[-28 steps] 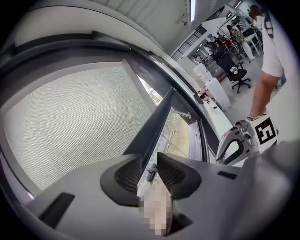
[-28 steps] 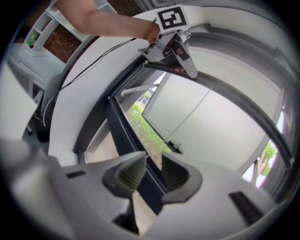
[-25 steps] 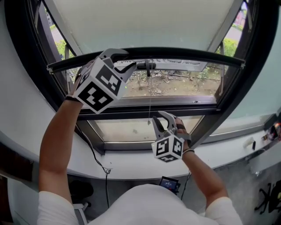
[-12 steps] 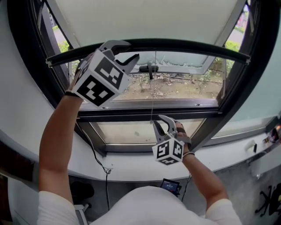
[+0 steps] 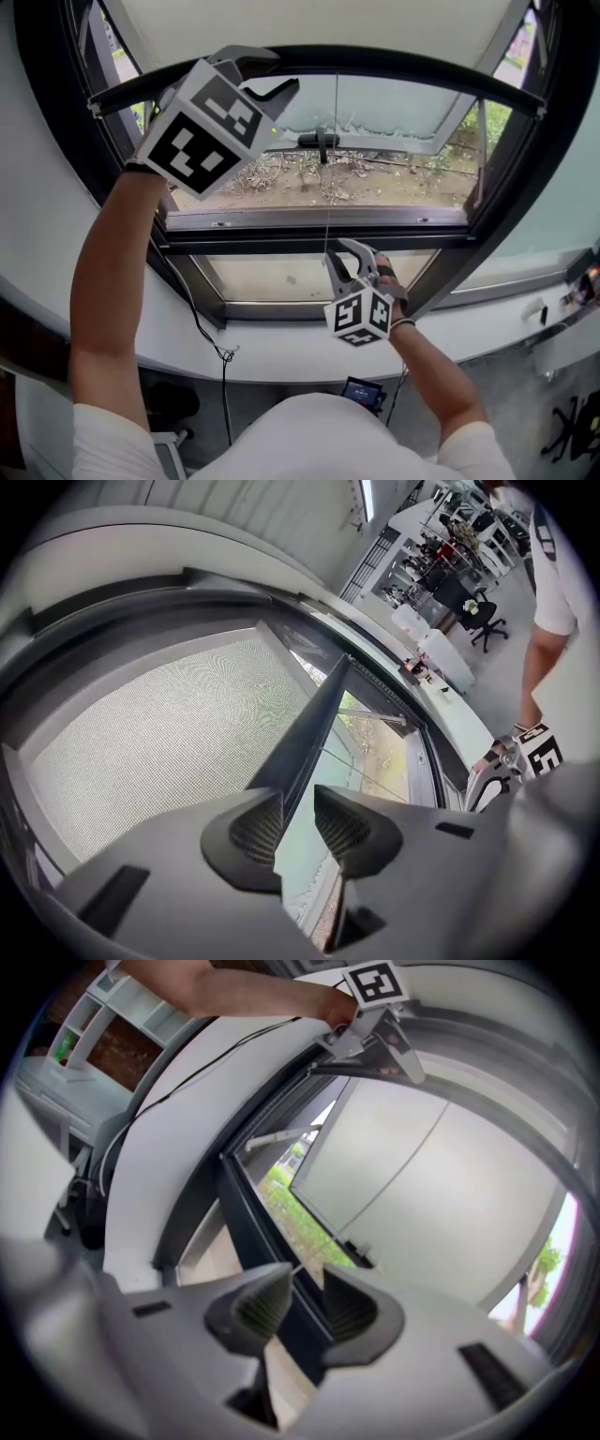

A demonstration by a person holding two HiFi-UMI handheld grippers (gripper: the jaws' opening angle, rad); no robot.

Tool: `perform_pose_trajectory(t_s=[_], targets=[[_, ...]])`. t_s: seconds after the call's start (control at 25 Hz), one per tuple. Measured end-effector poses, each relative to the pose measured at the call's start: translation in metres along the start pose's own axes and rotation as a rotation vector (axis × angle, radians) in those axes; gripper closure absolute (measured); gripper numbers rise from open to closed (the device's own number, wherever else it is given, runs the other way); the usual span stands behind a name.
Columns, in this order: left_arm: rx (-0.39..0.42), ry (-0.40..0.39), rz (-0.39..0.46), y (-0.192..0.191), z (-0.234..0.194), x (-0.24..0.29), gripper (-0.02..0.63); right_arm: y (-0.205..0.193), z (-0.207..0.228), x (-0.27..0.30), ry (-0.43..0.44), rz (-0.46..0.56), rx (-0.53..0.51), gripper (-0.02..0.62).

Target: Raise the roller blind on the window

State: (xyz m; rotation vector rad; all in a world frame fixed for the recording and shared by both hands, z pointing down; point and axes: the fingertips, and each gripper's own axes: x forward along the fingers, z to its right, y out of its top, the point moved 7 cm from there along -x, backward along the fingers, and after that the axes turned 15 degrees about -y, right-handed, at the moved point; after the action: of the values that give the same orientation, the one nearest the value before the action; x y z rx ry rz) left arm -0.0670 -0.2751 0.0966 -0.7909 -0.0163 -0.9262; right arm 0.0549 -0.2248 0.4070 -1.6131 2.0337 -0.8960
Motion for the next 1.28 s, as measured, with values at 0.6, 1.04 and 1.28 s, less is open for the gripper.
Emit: perform_pose_trajectory(t_s=[0.6, 1.04, 1.28], targets=[[0.026, 0.015, -0.006, 0.017, -0.019, -0.008, 0.489, 0.005, -0.002, 0.007, 0.020, -0.001, 0.011, 0.496], [0.025, 0.035, -0.001, 0.032, -0.034, -0.016, 0.489, 0.009, 0.008, 0.039, 0.049, -0.090, 0.152, 0.475], [0.058, 0.073, 0.008, 0.042, -0.045, -0.021, 0.489, 0.011, 0.015, 0.064, 0.071, -0.154, 0.263, 0.454]])
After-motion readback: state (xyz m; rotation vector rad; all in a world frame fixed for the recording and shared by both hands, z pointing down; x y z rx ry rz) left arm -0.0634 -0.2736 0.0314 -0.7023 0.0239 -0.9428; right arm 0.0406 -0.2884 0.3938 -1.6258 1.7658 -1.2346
